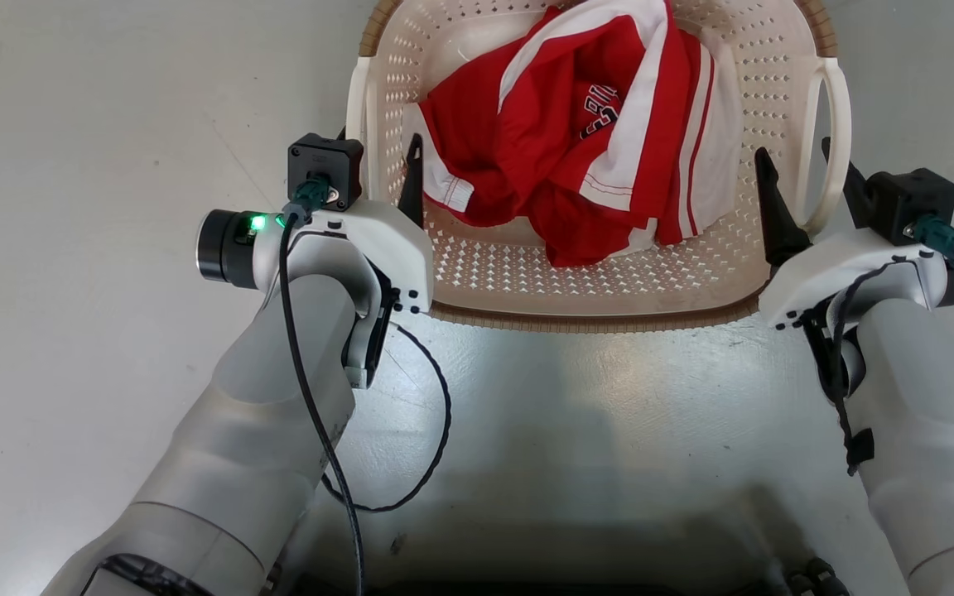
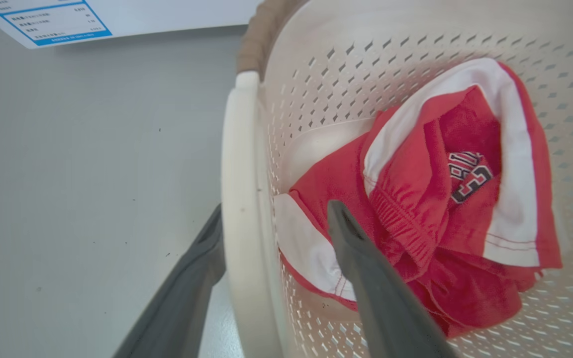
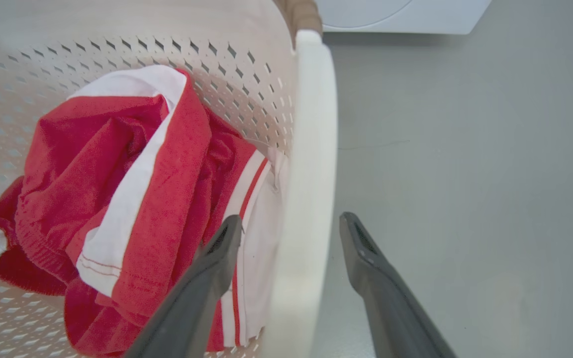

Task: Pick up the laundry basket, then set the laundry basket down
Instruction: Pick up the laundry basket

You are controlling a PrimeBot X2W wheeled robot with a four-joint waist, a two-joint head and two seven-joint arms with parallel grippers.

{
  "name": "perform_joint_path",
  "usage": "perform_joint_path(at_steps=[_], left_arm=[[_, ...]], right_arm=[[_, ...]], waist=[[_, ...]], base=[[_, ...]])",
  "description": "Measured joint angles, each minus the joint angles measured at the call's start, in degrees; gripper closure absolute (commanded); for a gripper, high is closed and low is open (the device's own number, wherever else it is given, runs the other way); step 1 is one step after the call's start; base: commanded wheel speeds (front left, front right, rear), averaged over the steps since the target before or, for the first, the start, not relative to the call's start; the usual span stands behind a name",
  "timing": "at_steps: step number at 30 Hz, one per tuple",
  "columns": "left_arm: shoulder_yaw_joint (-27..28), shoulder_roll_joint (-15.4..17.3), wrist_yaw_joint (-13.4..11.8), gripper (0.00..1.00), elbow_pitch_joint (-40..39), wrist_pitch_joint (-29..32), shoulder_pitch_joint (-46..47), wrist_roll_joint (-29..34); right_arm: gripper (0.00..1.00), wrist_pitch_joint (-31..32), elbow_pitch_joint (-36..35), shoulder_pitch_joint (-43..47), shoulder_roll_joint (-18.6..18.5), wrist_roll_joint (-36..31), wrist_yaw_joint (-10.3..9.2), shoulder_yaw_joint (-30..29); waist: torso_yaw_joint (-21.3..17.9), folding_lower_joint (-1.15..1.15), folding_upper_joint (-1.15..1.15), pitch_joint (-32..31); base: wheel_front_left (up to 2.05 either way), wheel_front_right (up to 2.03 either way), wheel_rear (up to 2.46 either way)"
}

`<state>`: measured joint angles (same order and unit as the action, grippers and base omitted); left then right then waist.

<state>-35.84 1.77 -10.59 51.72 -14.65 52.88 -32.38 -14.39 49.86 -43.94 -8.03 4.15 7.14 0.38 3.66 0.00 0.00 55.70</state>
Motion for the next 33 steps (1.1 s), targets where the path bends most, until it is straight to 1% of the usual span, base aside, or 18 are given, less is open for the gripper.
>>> perform_joint_path(at_steps=[1,2,5,9,13,20,24,25,27,28,31,33], left_arm=[[-0.4,0.0,0.0,1.0,0.6,0.0,0.2,-0.3],[-0.8,0.0,0.0,1.0,1.1,0.0,0.5,-0.4],[-1.1,0.2,-0.5,1.0,1.5,0.0,0.8,-0.5],[-1.1,0.1,-1.0,1.0,1.7,0.0,0.8,-0.5],[-1.2,0.1,-0.9,1.0,2.5,0.0,0.8,-0.7],[-2.3,0.0,-0.5,1.0,5.1,0.0,0.5,-3.0],[-3.0,0.0,-0.4,1.0,6.9,0.3,-0.4,-4.2],[-3.0,0.0,-0.4,1.0,6.9,0.3,-0.4,-4.2],[-5.0,0.0,0.9,1.0,9.6,0.4,-3.3,-6.3],[-5.0,0.0,0.9,1.0,9.6,0.4,-3.3,-6.3],[-6.8,0.0,1.9,1.0,11.3,0.6,-5.9,-8.0],[-7.7,0.0,2.1,1.0,12.0,1.1,-7.6,-9.7]], right_arm=[[0.71,0.0,-0.2,0.0,0.1,0.0,0.0,-0.1],[1.0,0.0,-0.4,-0.2,0.2,0.3,0.0,-0.3],[1.0,0.0,-2.0,-0.8,0.4,0.7,-0.09,-0.4],[1.0,0.0,-1.9,-0.8,0.5,0.7,-0.09,-0.4],[1.0,0.0,-0.9,-0.8,0.9,0.7,-0.09,-0.1],[1.0,0.0,1.7,-0.8,1.2,1.0,-0.09,1.5],[1.0,-0.3,5.5,-0.8,1.5,2.3,-0.1,3.4],[1.0,-0.3,5.5,-0.8,1.5,2.3,-0.1,3.4],[1.0,-0.3,11.3,-0.6,2.1,4.3,-0.09,6.3],[1.0,-0.3,11.3,-0.6,2.1,4.3,-0.09,6.3],[1.0,-0.2,15.8,-0.4,2.8,6.0,-0.1,9.2],[1.0,0.0,17.8,0.5,3.2,7.6,-0.1,11.3]], waist=[[0.0,0.0,0.0,0.1],[-0.1,0.0,0.0,0.1],[-0.1,0.0,0.0,0.2],[-0.1,0.0,0.0,-0.2],[-0.3,0.0,0.0,-1.0],[-0.7,0.0,0.0,-3.3],[-1.0,0.0,0.0,-5.7],[-1.0,0.0,0.0,-5.7],[-1.4,0.0,0.0,-9.3],[-1.4,0.0,0.0,-9.3],[-1.6,0.0,0.0,-12.6],[-1.9,0.0,0.0,-15.1]], base=[[0.0,0.0,0.0],[0.0,0.0,0.0],[0.0,0.0,0.0],[0.0,0.0,0.0],[0.0,0.0,0.0],[0.0,0.0,0.0],[0.0,0.0,0.0],[0.0,0.0,0.0],[0.0,0.0,0.0],[0.0,0.0,0.0],[0.0,0.0,0.0],[0.0,0.0,0.0]])
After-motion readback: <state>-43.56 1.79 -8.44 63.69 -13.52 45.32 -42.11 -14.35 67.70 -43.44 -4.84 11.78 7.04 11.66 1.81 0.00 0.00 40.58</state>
